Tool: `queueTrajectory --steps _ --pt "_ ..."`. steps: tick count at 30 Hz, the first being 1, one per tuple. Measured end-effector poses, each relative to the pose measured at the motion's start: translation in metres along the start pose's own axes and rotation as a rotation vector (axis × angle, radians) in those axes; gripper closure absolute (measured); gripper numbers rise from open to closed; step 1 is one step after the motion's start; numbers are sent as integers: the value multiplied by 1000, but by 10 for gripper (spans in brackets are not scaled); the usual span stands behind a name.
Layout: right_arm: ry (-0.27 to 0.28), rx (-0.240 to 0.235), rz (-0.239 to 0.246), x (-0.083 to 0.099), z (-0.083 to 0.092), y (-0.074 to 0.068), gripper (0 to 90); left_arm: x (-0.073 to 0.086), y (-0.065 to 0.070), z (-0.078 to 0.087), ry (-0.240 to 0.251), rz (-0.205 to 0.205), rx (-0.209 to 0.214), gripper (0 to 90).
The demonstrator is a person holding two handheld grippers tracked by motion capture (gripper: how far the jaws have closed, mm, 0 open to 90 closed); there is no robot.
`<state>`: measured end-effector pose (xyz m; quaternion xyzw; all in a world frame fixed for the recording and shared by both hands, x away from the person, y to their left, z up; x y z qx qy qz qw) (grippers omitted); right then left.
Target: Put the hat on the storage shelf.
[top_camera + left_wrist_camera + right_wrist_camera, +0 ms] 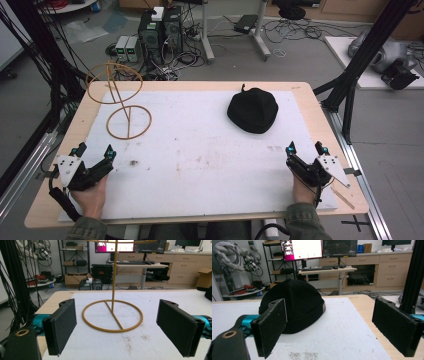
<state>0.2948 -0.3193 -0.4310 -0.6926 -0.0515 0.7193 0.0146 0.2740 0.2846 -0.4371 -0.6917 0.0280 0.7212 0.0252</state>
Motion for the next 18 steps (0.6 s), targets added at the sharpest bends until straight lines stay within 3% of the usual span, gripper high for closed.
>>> queueTrajectory --steps 18 --pt "-21 -6 3 1 11 5 109 2 3 -3 -15 13 17 167"
Point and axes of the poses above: each handheld gripper's, and its own axes: z roughly backward along the jaws, x roughly out of its underside, y roughly to its right, the point moved 2 cm from there along -z, roughly forward along the jaws, and after that the axes turned 1 degree about -z, right-handed, at the moved point
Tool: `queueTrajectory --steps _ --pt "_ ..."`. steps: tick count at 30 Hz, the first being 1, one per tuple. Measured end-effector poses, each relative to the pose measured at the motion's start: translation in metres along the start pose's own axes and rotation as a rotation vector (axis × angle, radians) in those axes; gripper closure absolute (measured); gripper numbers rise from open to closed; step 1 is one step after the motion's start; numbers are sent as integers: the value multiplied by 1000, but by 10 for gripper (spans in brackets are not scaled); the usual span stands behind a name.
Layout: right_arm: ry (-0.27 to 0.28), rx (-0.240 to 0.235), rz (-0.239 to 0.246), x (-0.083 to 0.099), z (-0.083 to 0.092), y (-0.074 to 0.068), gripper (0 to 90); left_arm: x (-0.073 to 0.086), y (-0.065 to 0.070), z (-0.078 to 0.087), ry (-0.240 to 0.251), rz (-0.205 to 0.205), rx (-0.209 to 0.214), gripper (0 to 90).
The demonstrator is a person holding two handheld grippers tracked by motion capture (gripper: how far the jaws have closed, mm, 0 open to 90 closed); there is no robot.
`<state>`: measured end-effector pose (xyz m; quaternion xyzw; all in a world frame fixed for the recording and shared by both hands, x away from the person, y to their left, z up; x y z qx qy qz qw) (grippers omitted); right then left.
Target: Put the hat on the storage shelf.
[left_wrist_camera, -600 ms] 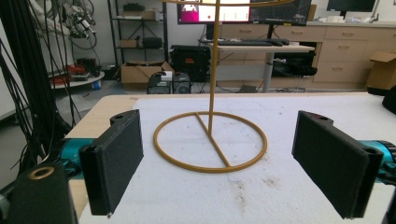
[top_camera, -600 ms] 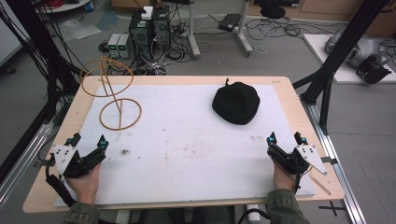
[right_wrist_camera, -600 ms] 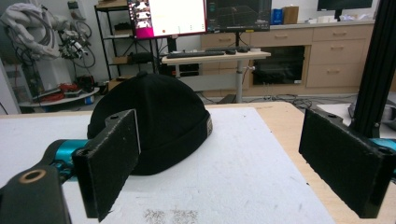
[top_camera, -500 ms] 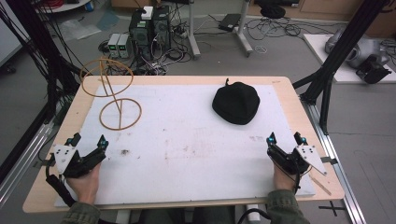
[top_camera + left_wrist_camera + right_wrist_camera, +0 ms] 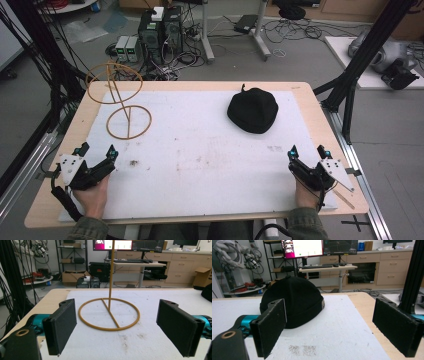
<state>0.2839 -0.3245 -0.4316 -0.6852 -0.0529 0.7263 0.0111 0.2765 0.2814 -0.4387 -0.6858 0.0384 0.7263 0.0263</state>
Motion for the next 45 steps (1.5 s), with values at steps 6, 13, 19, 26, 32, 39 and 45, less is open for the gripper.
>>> queueTrajectory --steps 6,13,19,26,32,39,45 --pt "-2 -1 -4 0 1 0 109 0 0 0 -1 0 2 167" --pt "-6 -10 -12 0 0 0 109 1 0 0 -5 -1 3 167" --pt "-17 -27 -13 0 -2 0 109 1 0 1 -8 -3 4 167" --pt "-33 -61 -40 -11 -20 -2 109 2 -1 2 -14 -3 9 167" --pt "-22 -96 -8 -22 -30 -7 109 3 -5 4 -23 3 2 167" --pt "-44 -110 20 -33 -51 -10 109 4 -6 2 -27 9 2 167" --pt "-86 -124 34 -36 -67 -14 109 4 -6 2 -28 24 -1 167"
Point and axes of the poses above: each handheld gripper's, and its own axes: z roughly backward along the jaws, x roughly out of its underside, y roughly to its right, the point moved 2 cm from there along -z, roughly forward along the jaws, and after that the axes turned 1 degree about -z, right-handed, at the moved point
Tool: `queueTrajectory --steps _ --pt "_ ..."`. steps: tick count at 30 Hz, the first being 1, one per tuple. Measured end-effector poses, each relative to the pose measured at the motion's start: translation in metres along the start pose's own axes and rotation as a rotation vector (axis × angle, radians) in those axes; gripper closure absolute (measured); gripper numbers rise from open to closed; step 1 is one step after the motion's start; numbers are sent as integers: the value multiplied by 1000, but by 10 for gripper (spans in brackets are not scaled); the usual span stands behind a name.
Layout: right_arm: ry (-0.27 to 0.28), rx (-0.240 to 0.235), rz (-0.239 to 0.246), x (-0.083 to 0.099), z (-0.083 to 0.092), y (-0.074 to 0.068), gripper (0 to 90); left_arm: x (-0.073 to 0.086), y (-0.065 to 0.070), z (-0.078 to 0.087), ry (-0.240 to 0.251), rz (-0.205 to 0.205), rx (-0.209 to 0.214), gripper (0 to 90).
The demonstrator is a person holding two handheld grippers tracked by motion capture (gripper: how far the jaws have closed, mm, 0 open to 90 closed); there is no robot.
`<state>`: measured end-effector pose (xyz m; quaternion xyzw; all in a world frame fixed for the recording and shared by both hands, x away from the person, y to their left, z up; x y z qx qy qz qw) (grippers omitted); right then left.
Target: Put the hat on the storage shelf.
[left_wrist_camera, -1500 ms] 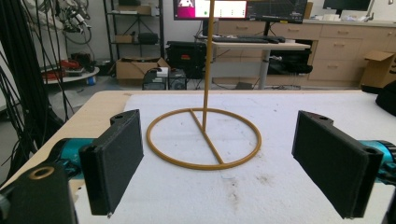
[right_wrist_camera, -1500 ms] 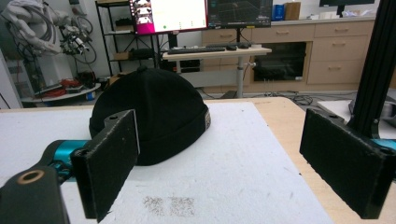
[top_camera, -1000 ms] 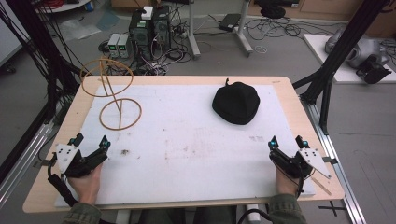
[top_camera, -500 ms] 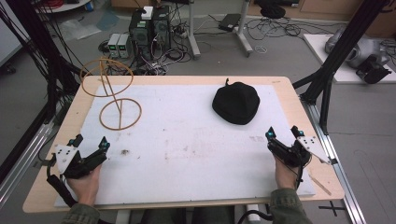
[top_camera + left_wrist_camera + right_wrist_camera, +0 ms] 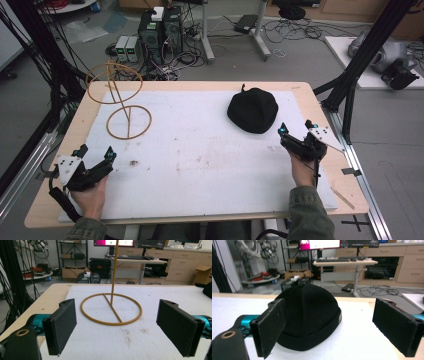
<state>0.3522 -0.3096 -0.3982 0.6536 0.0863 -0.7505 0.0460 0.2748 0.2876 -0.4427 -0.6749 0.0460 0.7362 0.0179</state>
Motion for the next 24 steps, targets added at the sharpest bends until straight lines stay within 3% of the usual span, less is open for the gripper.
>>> queueTrajectory --steps 2,10,11,13,14,19,24 --pt "-44 -12 29 -4 -10 -1 109 0 1 0 0 2 1 167" --pt "-111 -59 74 -17 -28 -7 109 1 2 -1 -1 17 2 167" --pt "-156 -81 77 -21 -36 -10 110 1 2 -1 3 21 2 167" --pt "-169 -98 88 -23 -42 -11 110 0 2 0 7 26 -1 167" --pt "-202 -116 98 -26 -49 -13 109 0 1 0 7 24 -4 167" --pt "-246 -114 123 -30 -63 -15 110 0 1 -1 5 23 -3 167" --pt "-279 -111 110 -30 -72 -14 110 1 2 -1 2 19 4 167"
Point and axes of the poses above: each handheld gripper's, and its own axes: z roughly backward along the jaws, x roughly out of its underside, y roughly to its right, the point moved 2 cm from there along -z, roughly forward along the jaws, and after that the axes turned 1 degree about -z, right-handed, at the moved point
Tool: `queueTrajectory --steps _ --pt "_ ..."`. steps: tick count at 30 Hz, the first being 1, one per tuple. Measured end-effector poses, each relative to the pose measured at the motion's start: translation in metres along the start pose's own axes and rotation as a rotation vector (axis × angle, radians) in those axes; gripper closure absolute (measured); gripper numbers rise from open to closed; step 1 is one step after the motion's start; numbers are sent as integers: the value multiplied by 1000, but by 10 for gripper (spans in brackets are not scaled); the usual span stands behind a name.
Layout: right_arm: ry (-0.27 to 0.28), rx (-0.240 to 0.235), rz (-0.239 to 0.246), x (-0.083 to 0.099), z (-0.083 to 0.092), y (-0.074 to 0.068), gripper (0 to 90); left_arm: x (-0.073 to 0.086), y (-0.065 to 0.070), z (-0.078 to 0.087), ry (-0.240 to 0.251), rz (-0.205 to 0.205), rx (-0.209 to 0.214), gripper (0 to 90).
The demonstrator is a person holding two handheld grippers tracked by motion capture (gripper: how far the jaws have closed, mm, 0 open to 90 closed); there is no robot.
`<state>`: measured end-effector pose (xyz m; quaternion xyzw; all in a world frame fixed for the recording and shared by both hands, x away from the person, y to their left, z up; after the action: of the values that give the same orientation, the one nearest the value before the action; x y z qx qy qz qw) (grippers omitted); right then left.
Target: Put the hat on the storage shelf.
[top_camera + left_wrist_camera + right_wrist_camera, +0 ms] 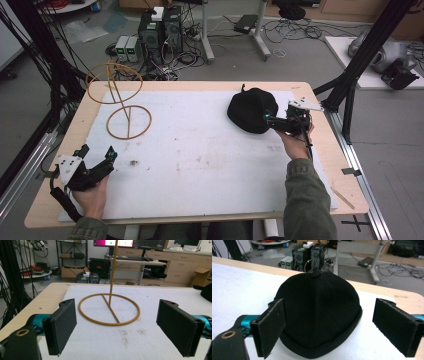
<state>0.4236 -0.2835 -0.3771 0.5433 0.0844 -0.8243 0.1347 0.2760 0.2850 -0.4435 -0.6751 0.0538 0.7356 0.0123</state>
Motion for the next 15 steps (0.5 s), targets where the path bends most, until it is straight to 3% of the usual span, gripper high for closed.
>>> queueTrajectory --steps 6,10,15 --pt "-52 -30 2 -4 -17 -3 110 0 0 1 4 10 12 167" --pt "-133 -27 18 -3 -33 -8 110 0 0 1 0 9 13 167" --pt "-181 -20 38 -6 -51 -16 110 0 -2 1 5 17 6 167"
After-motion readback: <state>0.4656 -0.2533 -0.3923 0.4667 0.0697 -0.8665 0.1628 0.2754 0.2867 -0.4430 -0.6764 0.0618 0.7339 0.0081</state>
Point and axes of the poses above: each handheld gripper's, and its own axes: z roughly backward along the jaws, x roughly out of its underside, y roughly to its right, the point moved 2 cm from there along -z, roughly forward along the jaws, and after that the axes turned 1 degree about -z, right-handed, at the moved point
